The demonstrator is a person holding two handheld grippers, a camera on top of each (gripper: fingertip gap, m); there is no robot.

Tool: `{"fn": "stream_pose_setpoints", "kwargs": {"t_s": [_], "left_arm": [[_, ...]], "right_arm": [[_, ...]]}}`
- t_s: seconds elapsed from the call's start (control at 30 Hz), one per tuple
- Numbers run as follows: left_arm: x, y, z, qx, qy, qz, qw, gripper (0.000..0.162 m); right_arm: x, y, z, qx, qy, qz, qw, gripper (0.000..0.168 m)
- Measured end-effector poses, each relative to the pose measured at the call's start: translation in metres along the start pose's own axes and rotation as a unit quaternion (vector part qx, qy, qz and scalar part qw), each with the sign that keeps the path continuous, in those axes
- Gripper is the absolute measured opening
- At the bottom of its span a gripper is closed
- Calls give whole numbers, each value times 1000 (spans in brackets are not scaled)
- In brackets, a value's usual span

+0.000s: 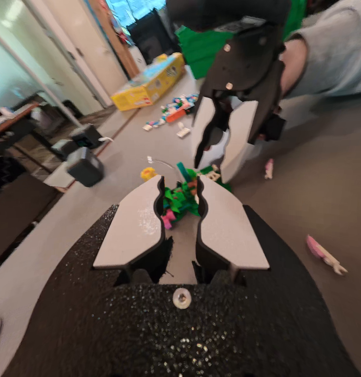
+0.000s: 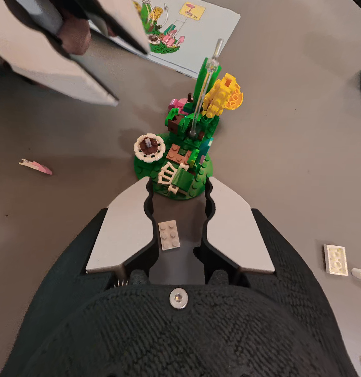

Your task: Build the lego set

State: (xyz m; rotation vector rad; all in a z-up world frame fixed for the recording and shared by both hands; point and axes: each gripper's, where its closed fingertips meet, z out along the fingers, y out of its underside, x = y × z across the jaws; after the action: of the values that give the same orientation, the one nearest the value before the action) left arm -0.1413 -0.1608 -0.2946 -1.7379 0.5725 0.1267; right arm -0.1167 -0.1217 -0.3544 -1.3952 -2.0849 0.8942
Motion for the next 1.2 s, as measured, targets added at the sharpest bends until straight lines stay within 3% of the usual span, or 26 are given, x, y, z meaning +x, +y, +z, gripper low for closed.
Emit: {"fn": "stream_pose_setpoints", "kwargs": {"t_s": [0.03,0.13,0.4,0.57,0.7,0.87,1.2], "left_arm": [[9,4,2,-15,30,1,999,31],[26,18,4,-58,76,19,995,30],[29,31,11,-102,65,26,992,27],[29,40,15,-119,46,84,988,27],[27,43,17,-121,31,114,986,29],[27,41,19,-114,38,78,990,34],[23,39,19,-99,11,147,984,28]], "right_arm": [[1,2,0,-2,5,-4,1000,48],[1,6,-1,-3,10,-12,1000,46],[7,11,-4,-1,38,-27,999,38],[3,9,-2,5,23,-16,1000,37],[2,9,-1,7,19,-12,1000,37],[-4,8,1,7,7,-9,1000,36],[-4,8,0,14,2,1,1000,36]]}}
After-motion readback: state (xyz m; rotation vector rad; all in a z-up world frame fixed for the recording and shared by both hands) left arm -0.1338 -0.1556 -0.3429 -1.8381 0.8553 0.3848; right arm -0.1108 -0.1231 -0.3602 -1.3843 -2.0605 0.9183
